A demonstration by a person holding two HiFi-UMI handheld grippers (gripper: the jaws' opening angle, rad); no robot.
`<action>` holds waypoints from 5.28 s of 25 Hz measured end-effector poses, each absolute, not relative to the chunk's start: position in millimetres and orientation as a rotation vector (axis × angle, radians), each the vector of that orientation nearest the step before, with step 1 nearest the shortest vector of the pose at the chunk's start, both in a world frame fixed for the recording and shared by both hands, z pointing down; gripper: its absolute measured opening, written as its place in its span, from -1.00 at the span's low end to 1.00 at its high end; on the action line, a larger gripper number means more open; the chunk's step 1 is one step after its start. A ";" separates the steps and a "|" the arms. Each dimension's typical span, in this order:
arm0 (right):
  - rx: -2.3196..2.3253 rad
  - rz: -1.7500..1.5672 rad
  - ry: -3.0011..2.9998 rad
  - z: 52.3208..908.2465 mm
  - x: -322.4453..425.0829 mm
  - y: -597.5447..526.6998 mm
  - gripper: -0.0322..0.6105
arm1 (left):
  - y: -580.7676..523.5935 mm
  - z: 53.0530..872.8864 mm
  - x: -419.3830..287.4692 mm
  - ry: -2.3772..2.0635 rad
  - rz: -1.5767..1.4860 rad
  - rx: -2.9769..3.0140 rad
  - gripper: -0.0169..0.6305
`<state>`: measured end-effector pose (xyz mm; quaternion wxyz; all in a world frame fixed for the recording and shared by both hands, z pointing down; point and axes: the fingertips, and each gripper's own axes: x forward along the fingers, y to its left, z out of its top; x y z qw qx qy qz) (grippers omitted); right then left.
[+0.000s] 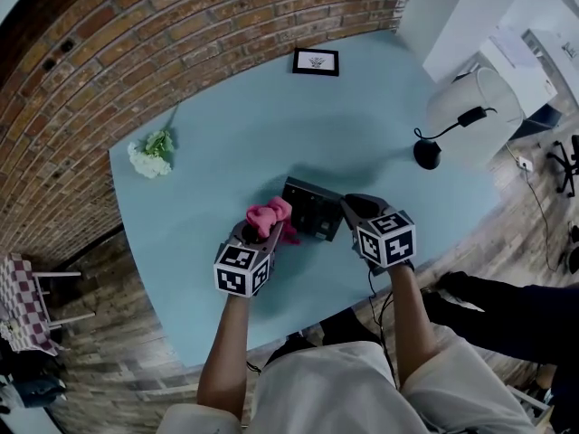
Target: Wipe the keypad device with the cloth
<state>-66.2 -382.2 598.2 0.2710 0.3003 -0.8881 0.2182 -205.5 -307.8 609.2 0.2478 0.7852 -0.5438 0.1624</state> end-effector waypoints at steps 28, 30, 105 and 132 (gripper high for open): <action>0.808 0.610 -2.433 597.8 -65.6 -382.3 -0.68 | -343.3 622.0 -142.7 -1.397 0.599 2.232 -0.49; 0.806 0.598 -2.436 597.8 -65.5 -382.2 -0.67 | -338.0 628.5 -142.3 -1.393 0.605 2.219 -0.49; 1.261 0.737 -2.487 525.3 53.5 -266.0 -0.69 | -298.9 666.4 -75.7 -1.172 0.795 2.304 -0.47; 1.397 0.561 -2.477 472.4 63.8 -185.3 -0.70 | -210.7 596.4 -113.5 -1.277 0.576 2.371 -0.48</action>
